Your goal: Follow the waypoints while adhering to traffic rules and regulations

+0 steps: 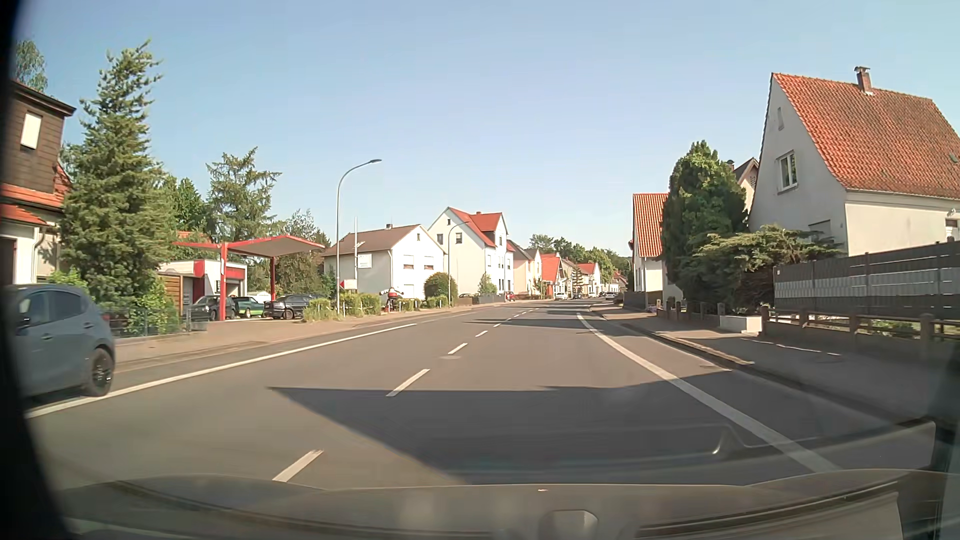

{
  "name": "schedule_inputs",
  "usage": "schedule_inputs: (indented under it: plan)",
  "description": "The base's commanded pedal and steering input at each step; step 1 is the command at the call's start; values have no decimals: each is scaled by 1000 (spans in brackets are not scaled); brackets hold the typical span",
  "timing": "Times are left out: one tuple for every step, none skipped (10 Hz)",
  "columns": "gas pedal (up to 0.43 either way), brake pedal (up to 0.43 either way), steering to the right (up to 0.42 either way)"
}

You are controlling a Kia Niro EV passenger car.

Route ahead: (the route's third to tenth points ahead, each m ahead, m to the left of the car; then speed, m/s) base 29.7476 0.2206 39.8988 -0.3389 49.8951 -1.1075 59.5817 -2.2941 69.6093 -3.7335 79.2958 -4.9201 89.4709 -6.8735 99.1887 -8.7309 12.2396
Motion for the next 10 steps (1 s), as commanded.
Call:
schedule_inputs:
  plan:
    - [150, 6, 14]
    - [150, 6, 13]
    - [157, 6, 13]
    - [169, 6, 13]
    - [169, 6, 10]
    - [169, 6, 9]
    - [177, 6, 9]
    - [177, 6, 9]
    - [177, 6, 9]
    - [177, 6, 9]
